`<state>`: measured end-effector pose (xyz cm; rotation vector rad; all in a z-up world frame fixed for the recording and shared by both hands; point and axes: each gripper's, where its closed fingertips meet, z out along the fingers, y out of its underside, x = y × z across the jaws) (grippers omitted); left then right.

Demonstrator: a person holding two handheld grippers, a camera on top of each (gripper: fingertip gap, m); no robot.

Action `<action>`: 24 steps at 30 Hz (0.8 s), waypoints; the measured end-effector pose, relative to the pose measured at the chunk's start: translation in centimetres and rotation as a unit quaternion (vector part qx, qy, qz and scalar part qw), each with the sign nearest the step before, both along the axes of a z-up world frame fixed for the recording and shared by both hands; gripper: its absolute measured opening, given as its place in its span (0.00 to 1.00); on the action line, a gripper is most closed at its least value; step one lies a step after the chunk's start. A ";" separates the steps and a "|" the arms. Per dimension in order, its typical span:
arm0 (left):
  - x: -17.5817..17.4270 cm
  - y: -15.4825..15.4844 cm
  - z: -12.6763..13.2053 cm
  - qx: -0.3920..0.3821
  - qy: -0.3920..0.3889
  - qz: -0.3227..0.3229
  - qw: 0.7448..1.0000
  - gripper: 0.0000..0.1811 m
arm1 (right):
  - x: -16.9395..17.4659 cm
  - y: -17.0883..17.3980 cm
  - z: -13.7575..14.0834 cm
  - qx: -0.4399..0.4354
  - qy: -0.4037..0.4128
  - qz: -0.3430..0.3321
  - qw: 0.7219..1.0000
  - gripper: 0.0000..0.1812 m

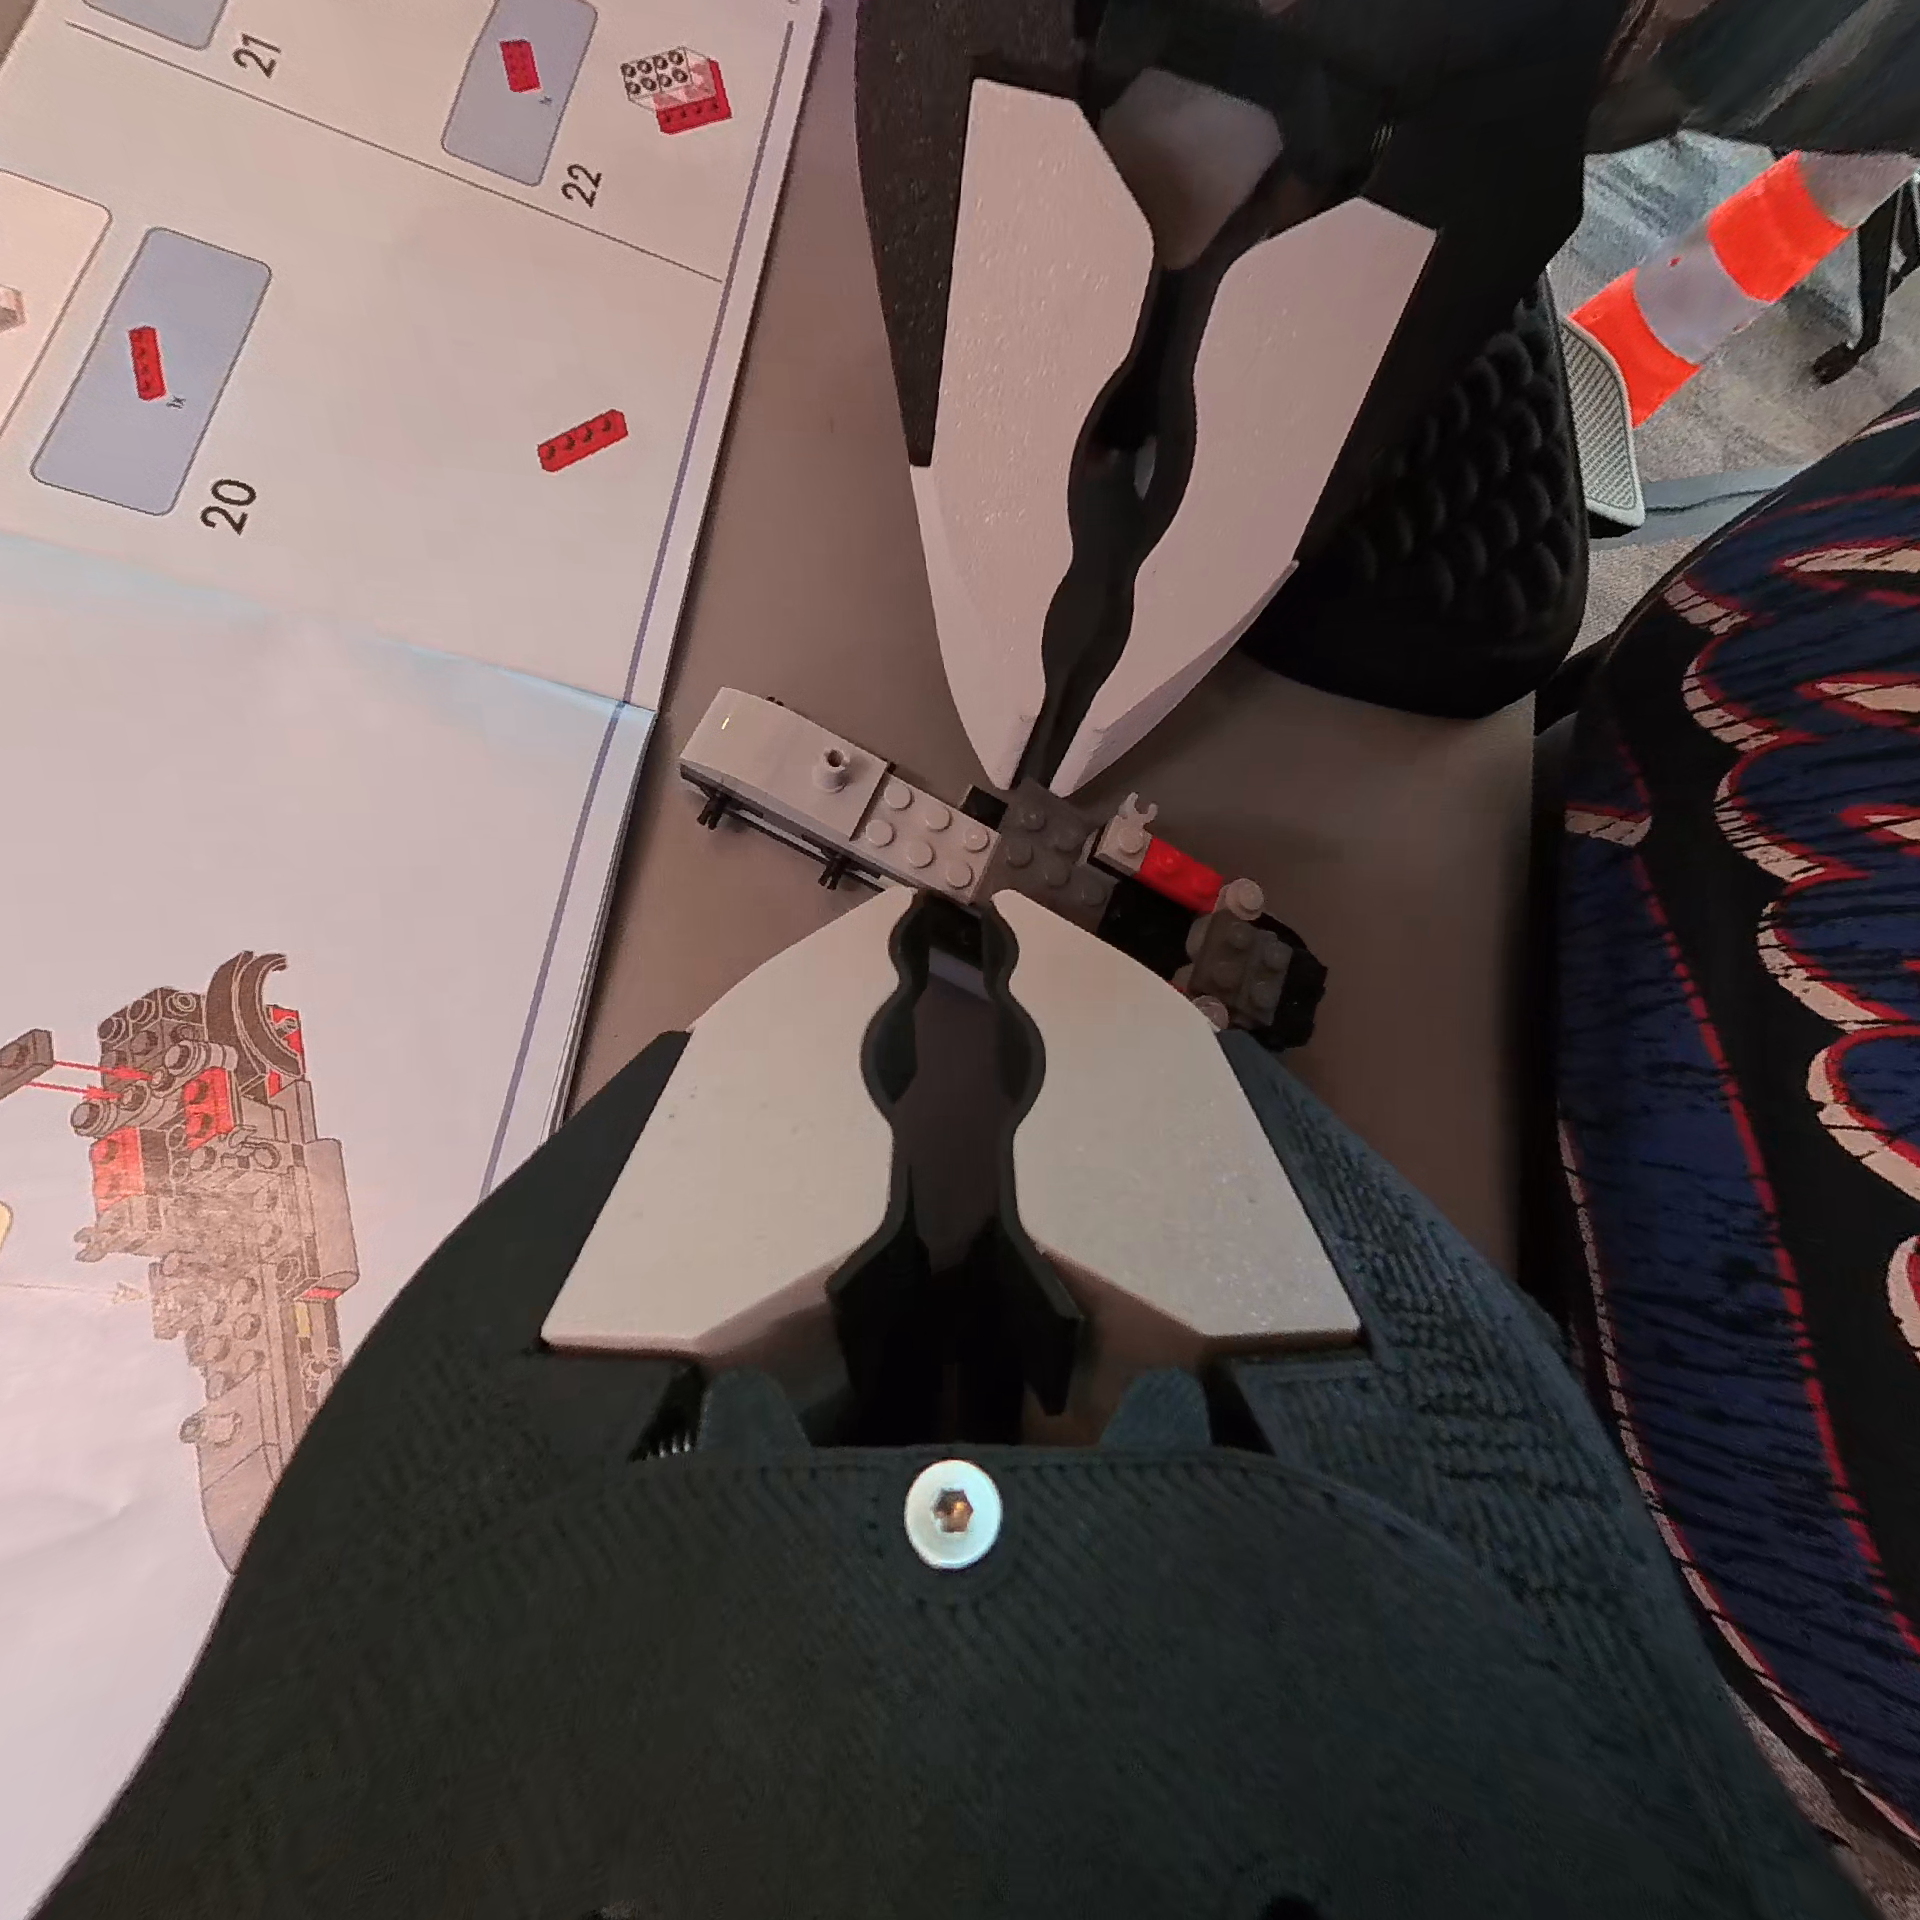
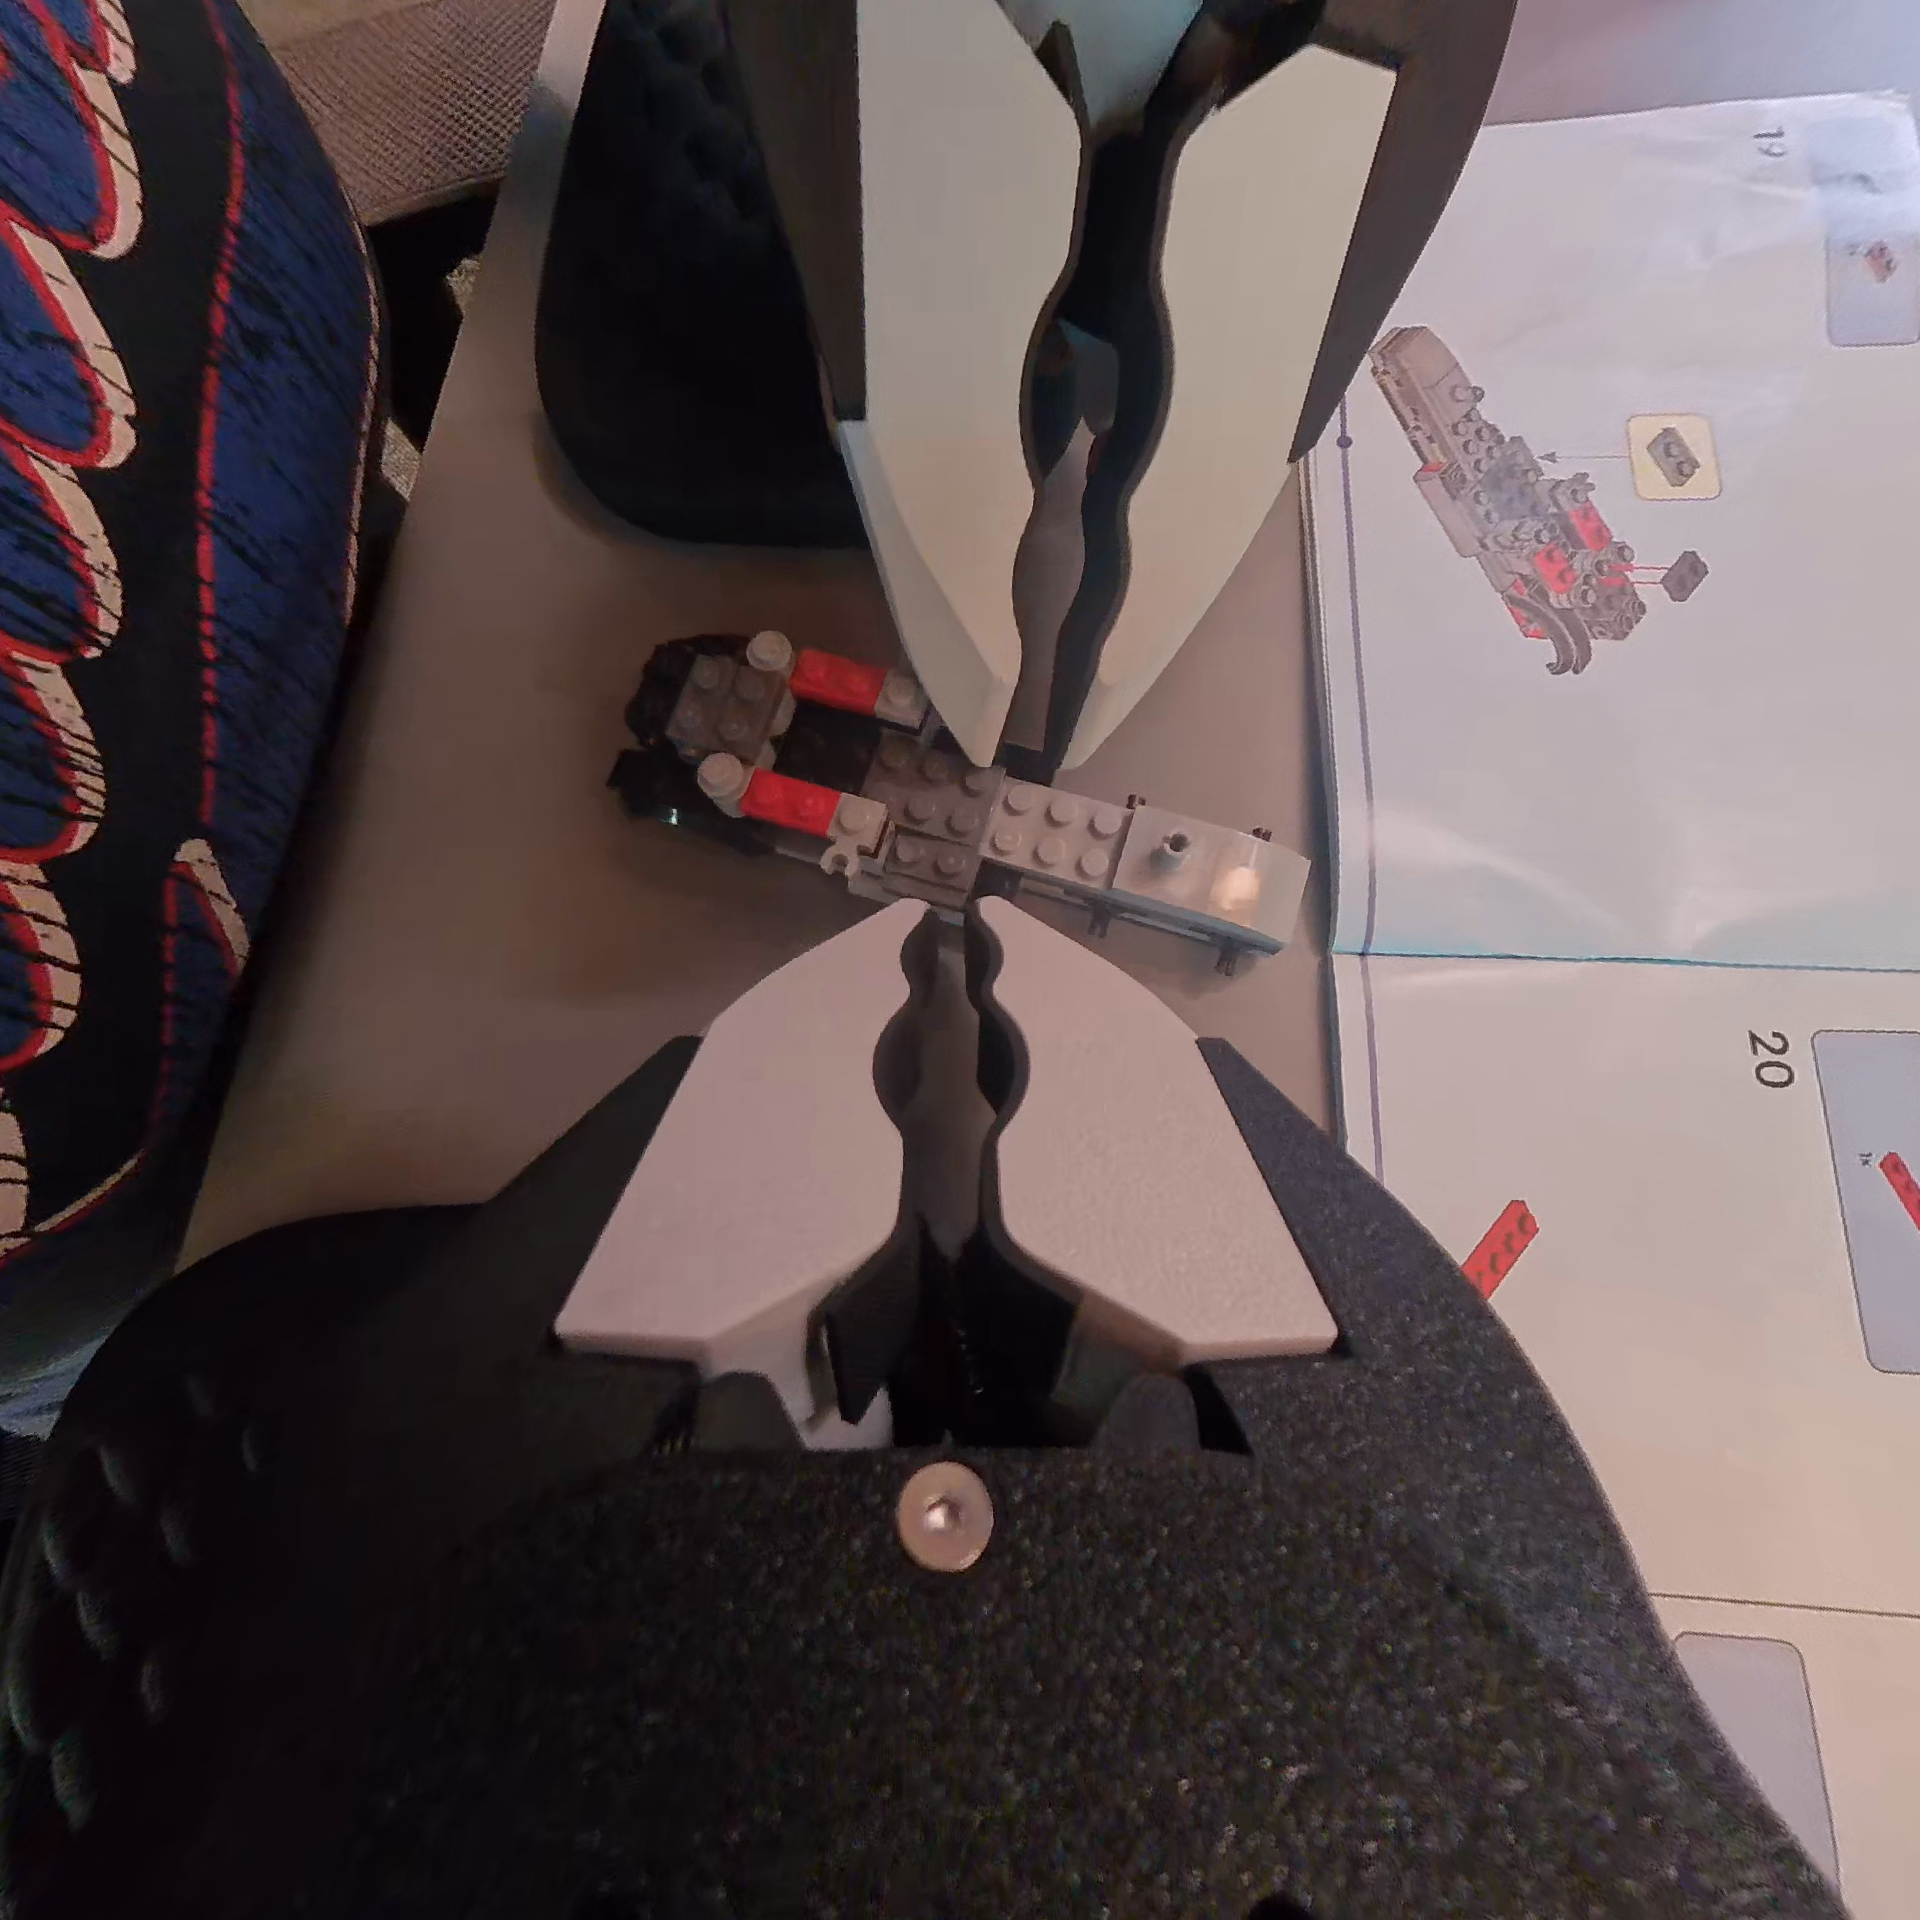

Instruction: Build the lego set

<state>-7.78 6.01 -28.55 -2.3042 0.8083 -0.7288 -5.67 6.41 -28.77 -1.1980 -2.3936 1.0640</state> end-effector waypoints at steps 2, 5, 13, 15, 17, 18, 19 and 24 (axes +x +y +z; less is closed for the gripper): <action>0.0 0.0 0.0 0.000 0.002 0.001 1.000 0.05 | 0.1 0.0 0.0 0.001 -0.005 0.003 1.000 0.02; 0.0 0.0 -0.1 0.000 0.001 0.001 1.000 0.05 | 0.1 -0.1 0.0 0.002 -0.009 0.003 1.000 0.03; -0.1 0.0 -0.1 -0.001 -0.003 0.002 1.000 0.06 | 0.4 0.0 0.3 -0.011 -0.011 -0.002 1.000 0.03; -0.1 0.1 0.0 0.002 -0.004 0.006 1.000 0.06 | 0.3 0.2 0.5 -0.014 -0.009 -0.008 1.000 0.03; -0.2 0.2 0.3 0.009 -0.006 0.010 1.000 0.06 | 0.0 0.2 1.2 -0.032 0.003 -0.021 0.999 0.02; -0.3 0.1 0.6 0.012 -0.009 0.014 1.000 0.06 | 0.0 -0.1 1.5 -0.047 0.006 -0.023 0.999 0.01; -0.3 -0.1 0.9 0.013 -0.013 0.017 1.000 0.06 | 0.0 -0.3 1.8 -0.055 0.007 -0.026 0.998 0.01; -0.4 -2.4 1.9 -0.001 -0.037 0.039 0.999 0.12 | 0.1 -0.5 1.8 -0.050 0.011 -0.052 0.997 0.00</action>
